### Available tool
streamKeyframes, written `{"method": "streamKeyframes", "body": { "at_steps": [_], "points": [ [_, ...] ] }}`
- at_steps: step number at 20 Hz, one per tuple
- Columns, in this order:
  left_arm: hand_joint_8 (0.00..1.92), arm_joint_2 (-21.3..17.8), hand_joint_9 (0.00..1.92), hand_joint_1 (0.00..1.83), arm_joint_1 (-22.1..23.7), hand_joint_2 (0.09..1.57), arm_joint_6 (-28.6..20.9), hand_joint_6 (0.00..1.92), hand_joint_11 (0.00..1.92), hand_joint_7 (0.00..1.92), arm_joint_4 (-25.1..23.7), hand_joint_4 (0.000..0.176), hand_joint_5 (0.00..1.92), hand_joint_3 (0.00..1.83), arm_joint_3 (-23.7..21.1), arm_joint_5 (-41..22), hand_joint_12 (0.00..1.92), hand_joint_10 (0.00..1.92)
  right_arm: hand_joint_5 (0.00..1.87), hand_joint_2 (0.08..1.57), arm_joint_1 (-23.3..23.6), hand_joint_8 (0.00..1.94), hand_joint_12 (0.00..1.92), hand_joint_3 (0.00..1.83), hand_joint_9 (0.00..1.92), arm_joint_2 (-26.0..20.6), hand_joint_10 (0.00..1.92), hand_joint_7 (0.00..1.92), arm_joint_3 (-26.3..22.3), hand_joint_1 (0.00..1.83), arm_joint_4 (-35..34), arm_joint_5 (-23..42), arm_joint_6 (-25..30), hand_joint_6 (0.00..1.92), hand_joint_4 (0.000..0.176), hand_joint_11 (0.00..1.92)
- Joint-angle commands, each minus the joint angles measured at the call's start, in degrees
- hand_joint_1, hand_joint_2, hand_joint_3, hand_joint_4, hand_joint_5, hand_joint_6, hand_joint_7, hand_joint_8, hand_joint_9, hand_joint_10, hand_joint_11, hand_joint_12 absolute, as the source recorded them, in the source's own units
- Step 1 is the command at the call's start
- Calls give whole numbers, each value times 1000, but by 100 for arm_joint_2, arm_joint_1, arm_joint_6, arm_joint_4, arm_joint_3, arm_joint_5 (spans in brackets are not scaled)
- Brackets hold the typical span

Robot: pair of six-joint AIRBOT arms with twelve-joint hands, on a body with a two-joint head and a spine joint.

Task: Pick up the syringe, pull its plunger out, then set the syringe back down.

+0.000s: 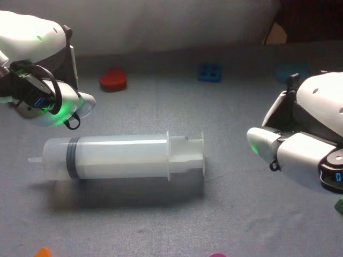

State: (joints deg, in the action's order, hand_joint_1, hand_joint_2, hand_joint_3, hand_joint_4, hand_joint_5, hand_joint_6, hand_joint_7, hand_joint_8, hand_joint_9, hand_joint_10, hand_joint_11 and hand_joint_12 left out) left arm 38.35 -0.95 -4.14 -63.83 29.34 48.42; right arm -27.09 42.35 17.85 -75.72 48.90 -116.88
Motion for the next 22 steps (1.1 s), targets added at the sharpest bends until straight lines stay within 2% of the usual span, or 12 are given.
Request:
{"method": "streamKeyframes", "body": {
  "at_steps": [1,2,4,8,11,14,16,17,18,19,21,22],
  "points": [
    [40,-27,17,291,45,883,33,58,0,97,-429,58,125,141,-9,-99,211,37,0,841,21,32,458,164,0,3,19,9,-14,58,397,199,50,4,57,0],
    [40,-28,17,291,41,883,34,58,0,97,-429,58,125,141,-12,-99,211,37,0,841,21,32,458,164,0,3,19,9,-14,58,397,199,51,4,57,0],
    [4,-31,14,246,41,945,35,9,0,101,-429,55,134,34,-12,-99,138,5,0,891,21,2,421,43,0,3,0,2,-16,36,397,196,51,0,53,0],
    [0,-32,5,223,34,974,35,0,0,93,-406,52,117,18,-12,-86,116,0,0,892,20,1,416,33,0,6,0,1,-16,34,397,192,50,0,47,0],
    [0,-58,0,191,-69,985,36,0,0,77,-399,30,98,17,-66,-86,115,0,0,899,20,4,438,19,0,6,0,17,-18,26,397,186,47,0,44,0],
    [0,-74,4,179,-261,983,34,2,0,75,-362,26,104,9,-158,-73,130,1,0,902,19,4,463,13,10,7,3,28,-19,20,397,178,36,0,41,0],
    [0,-20,3,186,-417,973,-24,2,0,74,-364,23,104,3,-219,172,129,1,0,905,17,4,473,11,18,18,5,33,-19,13,397,176,21,0,40,0],
    [0,25,3,206,-567,955,-24,2,0,75,-416,18,104,0,-247,203,127,1,0,906,5,3,496,8,20,22,4,33,-20,16,397,174,21,0,39,0],
    [0,56,3,238,-663,943,-46,1,0,74,-449,3,103,0,-252,201,129,1,0,905,3,2,502,6,21,24,3,34,-22,22,397,173,19,0,38,0],
    [0,108,1,300,-807,931,-263,0,0,74,-630,0,98,0,-254,201,133,0,0,904,3,2,504,5,21,25,3,34,-23,25,397,170,18,0,38,0],
    [0,347,0,438,-1396,926,-1330,0,0,70,-1325,0,72,0,-196,175,154,0,0,904,3,2,504,5,22,27,3,34,-23,32,397,165,18,0,38,0],
    [0,453,0,542,-1538,927,-1552,0,0,65,-1467,0,63,0,-154,146,147,0,0,902,3,1,503,3,22,27,3,33,-23,40,397,162,18,0,38,0]
  ]
}}
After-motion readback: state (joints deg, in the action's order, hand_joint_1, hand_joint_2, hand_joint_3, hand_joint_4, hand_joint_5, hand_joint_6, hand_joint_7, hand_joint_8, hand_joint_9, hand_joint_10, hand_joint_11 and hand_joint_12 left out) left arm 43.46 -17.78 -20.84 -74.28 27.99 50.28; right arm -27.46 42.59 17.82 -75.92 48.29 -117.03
